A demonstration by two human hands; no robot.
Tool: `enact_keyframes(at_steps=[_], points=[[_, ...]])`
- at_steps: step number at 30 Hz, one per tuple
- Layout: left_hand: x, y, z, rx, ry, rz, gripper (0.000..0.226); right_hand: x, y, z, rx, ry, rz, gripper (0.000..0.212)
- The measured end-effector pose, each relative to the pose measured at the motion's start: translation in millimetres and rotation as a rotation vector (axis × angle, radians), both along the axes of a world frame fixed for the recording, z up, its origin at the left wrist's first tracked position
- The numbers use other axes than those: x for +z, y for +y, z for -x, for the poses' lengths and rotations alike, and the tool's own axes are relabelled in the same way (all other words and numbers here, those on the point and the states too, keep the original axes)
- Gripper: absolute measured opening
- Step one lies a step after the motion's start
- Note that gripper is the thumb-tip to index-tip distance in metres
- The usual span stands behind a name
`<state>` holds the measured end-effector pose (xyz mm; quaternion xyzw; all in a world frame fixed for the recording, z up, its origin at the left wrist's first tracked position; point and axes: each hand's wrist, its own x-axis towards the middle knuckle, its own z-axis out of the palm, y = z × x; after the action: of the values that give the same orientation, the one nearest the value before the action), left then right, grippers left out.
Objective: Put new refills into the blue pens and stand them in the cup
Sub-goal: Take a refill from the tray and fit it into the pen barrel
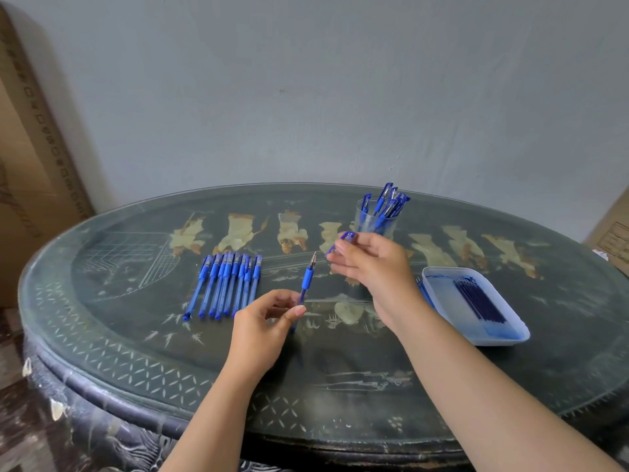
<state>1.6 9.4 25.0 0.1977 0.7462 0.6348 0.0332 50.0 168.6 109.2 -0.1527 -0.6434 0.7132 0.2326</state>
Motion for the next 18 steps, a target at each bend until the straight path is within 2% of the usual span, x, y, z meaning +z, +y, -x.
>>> enact_keyframes(at_steps=[9,18], points=[[0,-1,0,-0.008,0.006,-0.002,0.014,6,-11,2,0.077,0.024,-0.101,0.014],[1,0,0,-0.008,0.02,0.004,0.013,-8,-18,8,0.106,-0.09,-0.359,0.01]])
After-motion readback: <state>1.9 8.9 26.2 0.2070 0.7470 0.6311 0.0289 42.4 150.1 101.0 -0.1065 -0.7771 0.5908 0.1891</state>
